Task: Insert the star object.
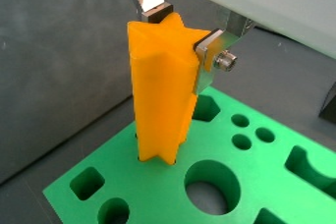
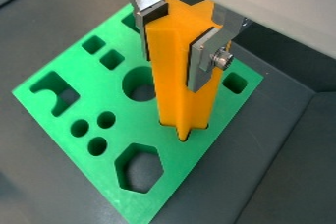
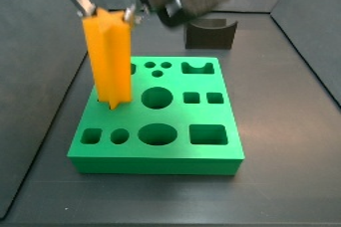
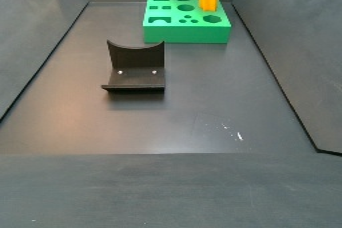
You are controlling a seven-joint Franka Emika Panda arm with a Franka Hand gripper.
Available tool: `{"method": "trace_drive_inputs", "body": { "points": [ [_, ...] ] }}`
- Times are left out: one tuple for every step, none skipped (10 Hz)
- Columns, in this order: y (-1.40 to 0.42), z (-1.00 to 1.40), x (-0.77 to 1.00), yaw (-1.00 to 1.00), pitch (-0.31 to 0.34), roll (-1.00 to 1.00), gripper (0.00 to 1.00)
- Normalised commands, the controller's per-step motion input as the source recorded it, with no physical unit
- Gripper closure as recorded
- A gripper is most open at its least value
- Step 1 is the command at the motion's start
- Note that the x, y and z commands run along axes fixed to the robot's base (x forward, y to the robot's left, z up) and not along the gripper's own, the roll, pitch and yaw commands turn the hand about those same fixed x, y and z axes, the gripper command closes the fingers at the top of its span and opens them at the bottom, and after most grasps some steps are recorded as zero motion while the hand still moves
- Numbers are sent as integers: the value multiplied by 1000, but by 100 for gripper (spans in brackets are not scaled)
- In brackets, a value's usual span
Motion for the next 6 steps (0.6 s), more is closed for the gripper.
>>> {"method": "trace_drive_inputs", "body": {
  "points": [
    [0, -320, 0, 0, -19, -37, 100],
    [46, -331, -17, 0, -57, -93, 100],
    [83, -334, -89, 0, -104, -126, 100],
    [86, -317, -111, 0, -133, -119, 100],
    [83, -320, -211, 29, -181, -99, 100],
    [0, -260, -211, 20, -156, -27, 100]
  ]
}}
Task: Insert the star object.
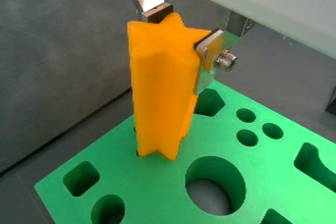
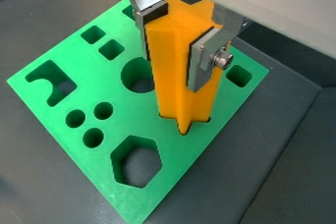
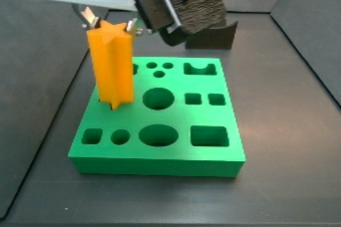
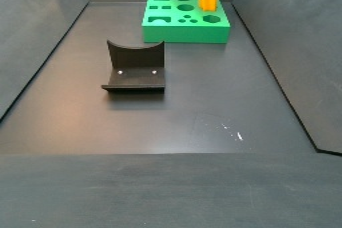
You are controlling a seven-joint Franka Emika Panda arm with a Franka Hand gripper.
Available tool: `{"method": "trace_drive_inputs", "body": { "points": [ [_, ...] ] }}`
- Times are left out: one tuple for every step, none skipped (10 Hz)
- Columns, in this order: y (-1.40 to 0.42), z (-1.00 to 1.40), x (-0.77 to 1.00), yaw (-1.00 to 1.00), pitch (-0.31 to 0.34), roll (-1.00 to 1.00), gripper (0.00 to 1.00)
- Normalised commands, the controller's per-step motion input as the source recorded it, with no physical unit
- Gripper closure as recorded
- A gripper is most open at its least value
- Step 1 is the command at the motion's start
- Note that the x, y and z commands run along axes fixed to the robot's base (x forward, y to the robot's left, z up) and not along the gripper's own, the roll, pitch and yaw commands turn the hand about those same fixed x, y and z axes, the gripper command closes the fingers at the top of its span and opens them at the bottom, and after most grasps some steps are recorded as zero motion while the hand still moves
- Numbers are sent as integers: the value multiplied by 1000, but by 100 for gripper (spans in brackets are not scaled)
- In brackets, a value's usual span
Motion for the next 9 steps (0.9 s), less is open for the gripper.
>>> {"method": "trace_drive_inputs", "body": {
  "points": [
    [0, -263, -149, 11, -143, 0, 100],
    [-14, -220, -177, 14, -179, 60, 100],
    [-43, -169, -160, 0, -171, 100, 100],
    [-14, -246, -114, 0, -180, 60, 100],
    [0, -340, -123, 0, -234, 0, 100],
    [0, -309, -74, 0, -200, 0, 100],
    [0, -217, 0, 0, -116, -57, 100],
    [0, -134, 0, 0, -110, -43, 100],
    [0, 0, 0, 0, 0, 19, 100]
  ]
}}
